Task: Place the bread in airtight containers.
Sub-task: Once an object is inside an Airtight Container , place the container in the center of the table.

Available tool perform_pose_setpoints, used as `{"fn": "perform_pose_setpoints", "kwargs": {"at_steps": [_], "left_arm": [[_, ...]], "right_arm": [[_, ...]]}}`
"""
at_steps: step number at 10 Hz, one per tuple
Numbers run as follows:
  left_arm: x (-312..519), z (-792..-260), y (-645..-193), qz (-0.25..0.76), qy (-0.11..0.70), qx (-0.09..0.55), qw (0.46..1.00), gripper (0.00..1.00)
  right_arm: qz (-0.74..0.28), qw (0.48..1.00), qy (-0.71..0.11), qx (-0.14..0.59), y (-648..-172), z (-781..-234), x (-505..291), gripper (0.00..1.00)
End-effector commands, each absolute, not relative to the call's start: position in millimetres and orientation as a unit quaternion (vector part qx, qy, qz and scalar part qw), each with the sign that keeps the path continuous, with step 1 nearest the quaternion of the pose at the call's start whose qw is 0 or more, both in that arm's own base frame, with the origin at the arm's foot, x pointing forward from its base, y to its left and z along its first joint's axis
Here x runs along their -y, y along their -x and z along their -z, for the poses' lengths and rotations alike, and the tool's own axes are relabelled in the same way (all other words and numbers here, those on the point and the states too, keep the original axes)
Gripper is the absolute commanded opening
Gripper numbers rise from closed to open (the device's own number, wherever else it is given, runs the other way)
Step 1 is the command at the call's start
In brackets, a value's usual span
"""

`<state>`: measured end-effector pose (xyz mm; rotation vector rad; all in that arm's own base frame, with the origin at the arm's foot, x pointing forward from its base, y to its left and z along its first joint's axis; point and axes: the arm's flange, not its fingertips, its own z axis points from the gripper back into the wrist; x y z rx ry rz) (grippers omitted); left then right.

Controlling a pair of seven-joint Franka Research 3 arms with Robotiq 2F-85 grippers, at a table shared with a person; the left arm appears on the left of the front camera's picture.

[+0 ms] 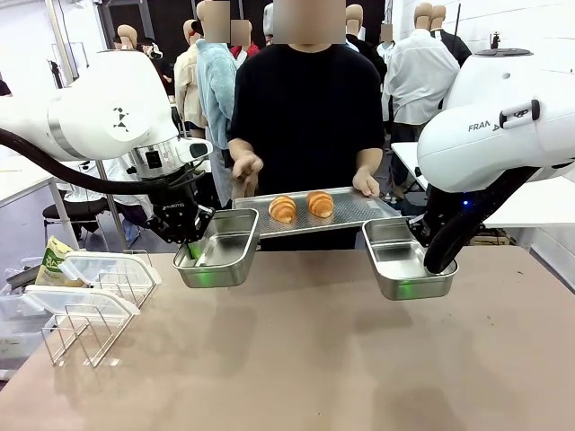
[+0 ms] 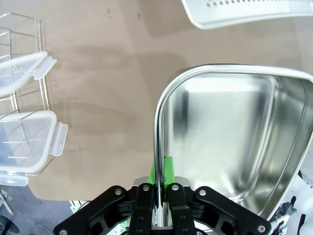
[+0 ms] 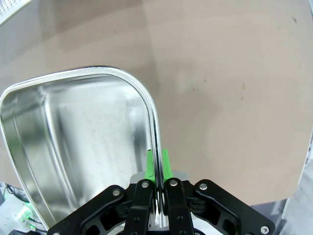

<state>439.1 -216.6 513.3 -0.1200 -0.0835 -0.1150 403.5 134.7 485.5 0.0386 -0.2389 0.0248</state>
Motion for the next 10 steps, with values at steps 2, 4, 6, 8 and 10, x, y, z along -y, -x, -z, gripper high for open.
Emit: {"fn": "perform_pose_setpoints", "kwargs": {"at_steps": [2,4,6,8,10], "left_arm": [[214.5,-516.1,-439.1,0.055,0.055,0.044,0.996,0.00],[214.5,-516.1,-439.1,0.055,0.055,0.044,0.996,0.00],[214.5,-516.1,-439.1,0.055,0.055,0.044,0.996,0.00],[214.5,-516.1,-439.1,0.055,0.055,0.044,0.996,0.00],[214.5,-516.1,-439.1,0.055,0.055,0.044,0.996,0.00]], "right_arm": [[-0.012,0.992,-0.020,0.122,-402.3,-488.5,-134.7,0.00],[-0.012,0.992,-0.020,0.122,-402.3,-488.5,-134.7,0.00],[-0.012,0.992,-0.020,0.122,-402.3,-488.5,-134.7,0.00],[-0.012,0.992,-0.020,0.122,-402.3,-488.5,-134.7,0.00],[-0.012,0.992,-0.020,0.122,-402.3,-488.5,-134.7,0.00]]}}
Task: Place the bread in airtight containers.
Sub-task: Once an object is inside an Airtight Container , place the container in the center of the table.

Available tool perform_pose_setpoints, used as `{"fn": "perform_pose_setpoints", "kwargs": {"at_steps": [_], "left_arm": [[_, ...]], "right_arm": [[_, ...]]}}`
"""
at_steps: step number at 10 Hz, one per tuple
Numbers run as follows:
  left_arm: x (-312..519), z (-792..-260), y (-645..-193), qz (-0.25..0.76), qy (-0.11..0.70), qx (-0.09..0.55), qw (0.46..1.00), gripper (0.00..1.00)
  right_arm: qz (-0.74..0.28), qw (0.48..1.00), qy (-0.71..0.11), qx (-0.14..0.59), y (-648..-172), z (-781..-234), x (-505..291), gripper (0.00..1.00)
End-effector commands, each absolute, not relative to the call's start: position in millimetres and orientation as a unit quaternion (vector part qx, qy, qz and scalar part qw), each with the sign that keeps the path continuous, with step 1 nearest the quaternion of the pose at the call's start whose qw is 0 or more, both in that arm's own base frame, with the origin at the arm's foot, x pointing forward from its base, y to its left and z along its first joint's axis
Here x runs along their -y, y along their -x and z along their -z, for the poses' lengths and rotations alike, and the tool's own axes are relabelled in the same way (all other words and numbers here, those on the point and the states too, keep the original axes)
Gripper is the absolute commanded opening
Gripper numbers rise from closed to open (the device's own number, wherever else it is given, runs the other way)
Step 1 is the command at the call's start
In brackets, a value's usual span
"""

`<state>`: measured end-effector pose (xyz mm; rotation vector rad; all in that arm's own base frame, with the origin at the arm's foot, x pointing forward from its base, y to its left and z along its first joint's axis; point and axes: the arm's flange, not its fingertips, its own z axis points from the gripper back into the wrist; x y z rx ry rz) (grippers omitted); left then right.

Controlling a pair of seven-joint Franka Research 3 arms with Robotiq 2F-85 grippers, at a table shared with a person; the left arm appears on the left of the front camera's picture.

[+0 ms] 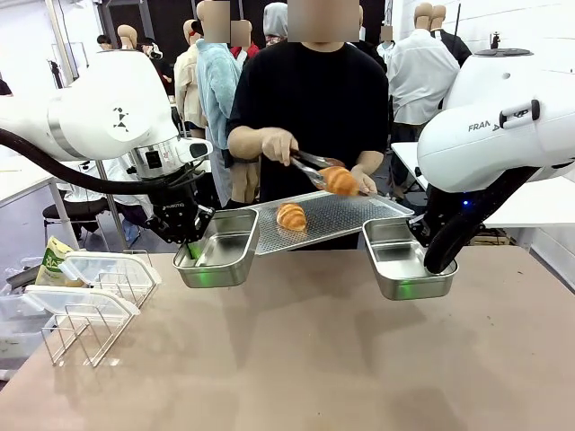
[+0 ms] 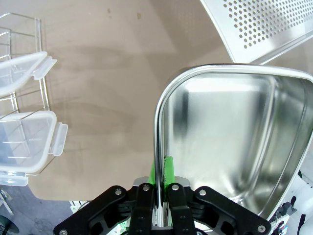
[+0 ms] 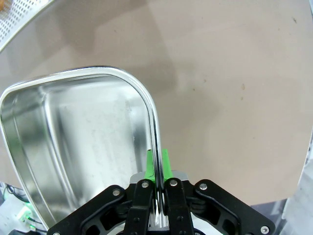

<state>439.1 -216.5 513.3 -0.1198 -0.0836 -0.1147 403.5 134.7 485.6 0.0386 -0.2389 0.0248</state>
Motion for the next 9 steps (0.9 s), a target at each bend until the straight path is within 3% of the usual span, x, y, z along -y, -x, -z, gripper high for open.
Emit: {"fn": "perform_pose_setpoints", "kwargs": {"at_steps": [1,9], "left_arm": [[214.5,-516.1,-439.1,0.055,0.055,0.044,0.996,0.00],[214.5,-516.1,-439.1,0.055,0.055,0.044,0.996,0.00]], "right_arm": [[-0.012,0.992,-0.020,0.122,-402.3,-488.5,-134.7,0.00],[-0.012,0.992,-0.020,0.122,-402.3,-488.5,-134.7,0.00]]}}
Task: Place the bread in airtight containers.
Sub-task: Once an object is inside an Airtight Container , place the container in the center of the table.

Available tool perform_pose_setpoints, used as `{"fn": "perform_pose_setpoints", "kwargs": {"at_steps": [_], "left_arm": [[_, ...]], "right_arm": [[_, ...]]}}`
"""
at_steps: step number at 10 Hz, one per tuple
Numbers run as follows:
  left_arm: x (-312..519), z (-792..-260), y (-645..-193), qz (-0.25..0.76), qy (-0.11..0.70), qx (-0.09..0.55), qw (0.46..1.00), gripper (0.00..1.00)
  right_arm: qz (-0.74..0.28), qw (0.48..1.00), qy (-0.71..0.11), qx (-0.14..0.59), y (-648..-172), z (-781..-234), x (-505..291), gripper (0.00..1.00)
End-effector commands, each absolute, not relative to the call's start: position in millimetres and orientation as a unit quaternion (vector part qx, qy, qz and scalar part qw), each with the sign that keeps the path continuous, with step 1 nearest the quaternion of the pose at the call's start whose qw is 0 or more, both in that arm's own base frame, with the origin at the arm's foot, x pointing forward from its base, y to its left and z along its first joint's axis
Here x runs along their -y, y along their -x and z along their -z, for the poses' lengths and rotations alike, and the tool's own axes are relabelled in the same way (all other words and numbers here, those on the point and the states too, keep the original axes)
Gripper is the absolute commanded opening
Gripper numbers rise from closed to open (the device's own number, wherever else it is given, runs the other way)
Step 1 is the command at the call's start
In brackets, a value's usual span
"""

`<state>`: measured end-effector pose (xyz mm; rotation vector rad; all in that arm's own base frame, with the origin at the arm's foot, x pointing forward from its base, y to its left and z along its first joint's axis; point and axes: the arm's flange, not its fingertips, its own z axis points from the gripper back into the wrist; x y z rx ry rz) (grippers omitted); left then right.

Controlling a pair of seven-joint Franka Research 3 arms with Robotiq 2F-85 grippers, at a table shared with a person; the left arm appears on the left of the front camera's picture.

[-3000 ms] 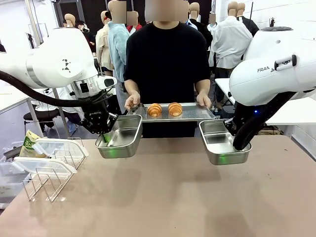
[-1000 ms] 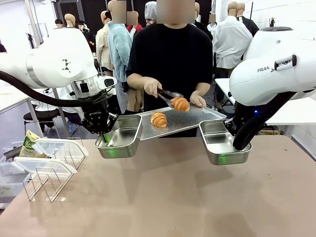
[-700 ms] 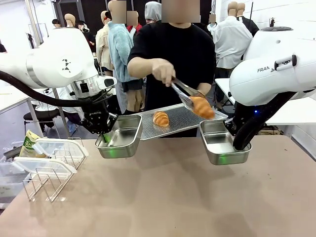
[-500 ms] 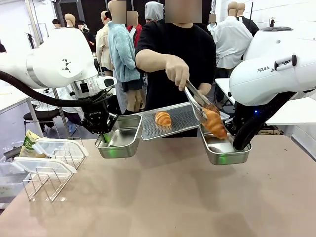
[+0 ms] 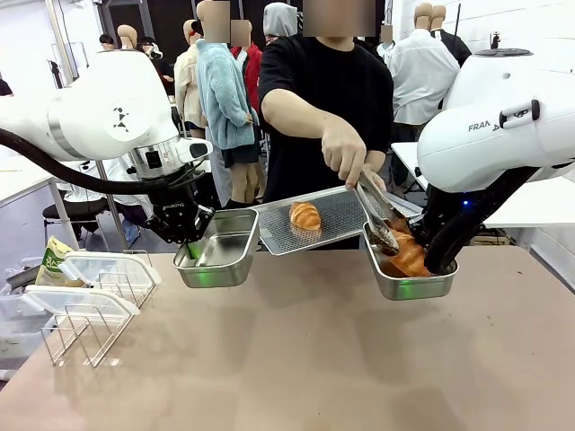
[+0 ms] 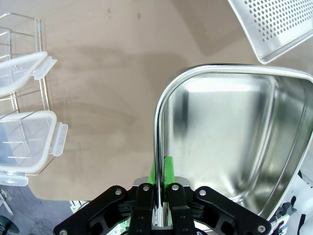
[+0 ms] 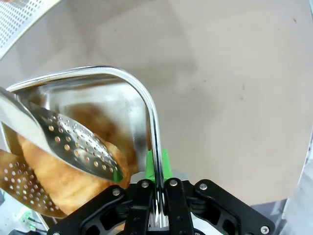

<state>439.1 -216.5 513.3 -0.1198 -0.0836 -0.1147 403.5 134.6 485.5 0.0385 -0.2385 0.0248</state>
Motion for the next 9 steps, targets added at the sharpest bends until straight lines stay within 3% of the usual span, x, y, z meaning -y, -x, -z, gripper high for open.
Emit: {"fn": "perform_pose_setpoints", "kwargs": {"at_steps": [1,9], "left_arm": [[214.5,-516.1,-439.1,0.055,0.055,0.044,0.996,0.00],[214.5,-516.1,-439.1,0.055,0.055,0.044,0.996,0.00]], "right_arm": [[-0.012,0.992,-0.020,0.122,-402.3,-488.5,-134.7,0.00],[-0.012,0.992,-0.020,0.122,-402.3,-488.5,-134.7,0.00]]}}
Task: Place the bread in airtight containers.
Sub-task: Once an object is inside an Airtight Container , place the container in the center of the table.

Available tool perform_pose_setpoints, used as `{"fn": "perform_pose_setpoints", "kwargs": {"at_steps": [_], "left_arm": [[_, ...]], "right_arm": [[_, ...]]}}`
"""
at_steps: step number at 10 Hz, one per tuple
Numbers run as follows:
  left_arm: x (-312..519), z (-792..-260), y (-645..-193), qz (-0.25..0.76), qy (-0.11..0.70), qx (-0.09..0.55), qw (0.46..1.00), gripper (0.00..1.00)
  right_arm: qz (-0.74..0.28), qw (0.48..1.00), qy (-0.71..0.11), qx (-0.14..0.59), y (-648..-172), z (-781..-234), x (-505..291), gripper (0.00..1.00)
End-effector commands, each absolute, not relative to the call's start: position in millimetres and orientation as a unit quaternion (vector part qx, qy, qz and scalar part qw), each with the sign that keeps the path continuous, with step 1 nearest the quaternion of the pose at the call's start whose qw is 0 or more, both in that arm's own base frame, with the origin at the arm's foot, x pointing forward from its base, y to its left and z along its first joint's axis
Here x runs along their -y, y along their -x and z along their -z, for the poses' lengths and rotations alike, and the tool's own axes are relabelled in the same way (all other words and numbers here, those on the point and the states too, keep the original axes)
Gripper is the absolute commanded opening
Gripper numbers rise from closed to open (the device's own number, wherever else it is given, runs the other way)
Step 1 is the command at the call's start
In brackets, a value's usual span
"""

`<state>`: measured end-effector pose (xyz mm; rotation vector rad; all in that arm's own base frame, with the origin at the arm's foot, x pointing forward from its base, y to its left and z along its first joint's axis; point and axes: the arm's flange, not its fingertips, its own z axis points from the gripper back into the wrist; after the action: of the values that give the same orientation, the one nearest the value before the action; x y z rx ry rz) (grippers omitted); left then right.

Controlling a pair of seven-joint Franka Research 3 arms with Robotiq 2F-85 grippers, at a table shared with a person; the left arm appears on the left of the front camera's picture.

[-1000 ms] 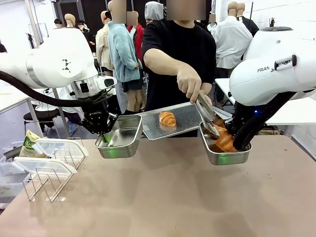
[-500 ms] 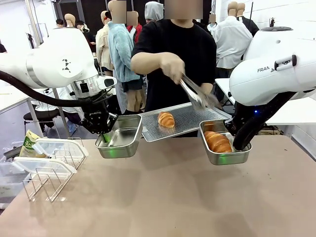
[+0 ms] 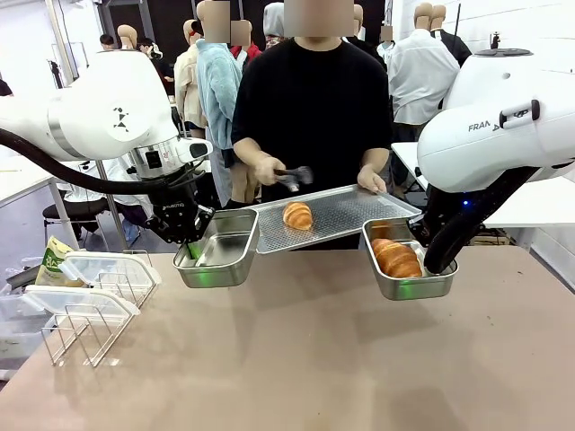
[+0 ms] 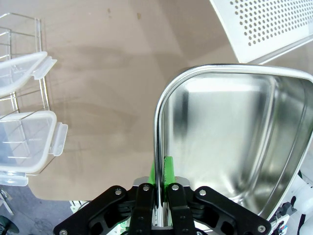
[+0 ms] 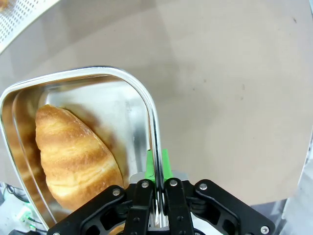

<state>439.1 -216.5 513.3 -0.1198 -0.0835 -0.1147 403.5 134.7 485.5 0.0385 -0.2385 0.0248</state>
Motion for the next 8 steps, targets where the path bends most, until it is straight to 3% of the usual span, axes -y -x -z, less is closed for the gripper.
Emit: {"fn": "perform_pose_setpoints", "kwargs": {"at_steps": [1,8], "left_arm": [[214.5,-516.1,-439.1,0.055,0.055,0.044,0.996,0.00],[214.5,-516.1,-439.1,0.055,0.055,0.044,0.996,0.00]], "right_arm": [[-0.012,0.992,-0.020,0.122,-402.3,-488.5,-134.7,0.00],[-0.012,0.992,-0.020,0.122,-402.3,-488.5,-134.7,0.00]]}}
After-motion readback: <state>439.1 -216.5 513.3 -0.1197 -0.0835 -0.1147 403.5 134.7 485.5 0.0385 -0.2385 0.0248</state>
